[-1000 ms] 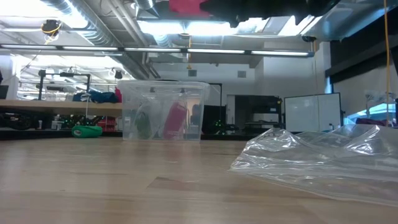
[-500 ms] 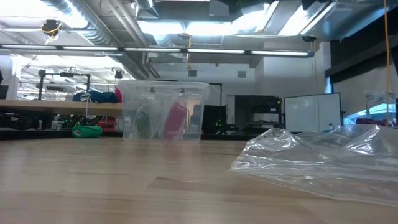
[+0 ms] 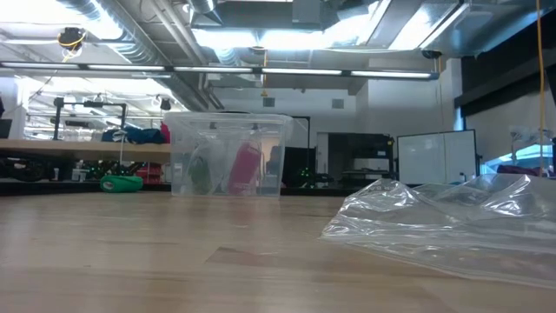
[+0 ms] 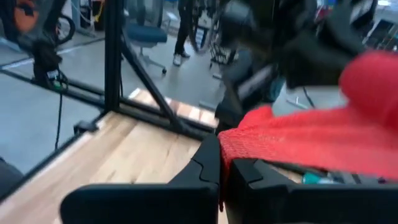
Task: Roll bandage
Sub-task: Roll the red bandage
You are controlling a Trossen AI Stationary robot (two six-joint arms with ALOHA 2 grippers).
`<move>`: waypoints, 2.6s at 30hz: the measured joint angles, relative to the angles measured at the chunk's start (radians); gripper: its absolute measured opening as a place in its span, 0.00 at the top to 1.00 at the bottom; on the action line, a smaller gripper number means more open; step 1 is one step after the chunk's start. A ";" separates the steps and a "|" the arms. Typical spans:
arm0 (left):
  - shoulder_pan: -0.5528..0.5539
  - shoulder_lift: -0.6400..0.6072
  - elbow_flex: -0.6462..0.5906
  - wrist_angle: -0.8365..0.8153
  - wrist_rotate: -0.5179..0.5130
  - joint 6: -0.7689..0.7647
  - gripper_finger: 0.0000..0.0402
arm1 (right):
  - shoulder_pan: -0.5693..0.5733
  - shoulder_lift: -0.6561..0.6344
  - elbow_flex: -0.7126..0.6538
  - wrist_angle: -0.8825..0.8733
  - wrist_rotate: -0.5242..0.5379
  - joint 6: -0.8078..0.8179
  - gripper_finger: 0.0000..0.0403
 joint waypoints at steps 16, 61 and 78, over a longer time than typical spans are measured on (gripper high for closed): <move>-0.006 0.145 0.001 -0.040 0.031 -0.074 0.96 | -0.034 0.002 0.093 0.067 0.083 -0.015 1.00; -0.063 0.179 -0.001 -0.118 0.185 -0.292 0.96 | -0.081 -0.126 0.095 -0.218 0.334 -0.087 0.33; -0.068 0.178 0.000 -0.119 0.186 -0.165 0.96 | -0.088 -0.043 0.094 -0.358 0.081 0.018 0.34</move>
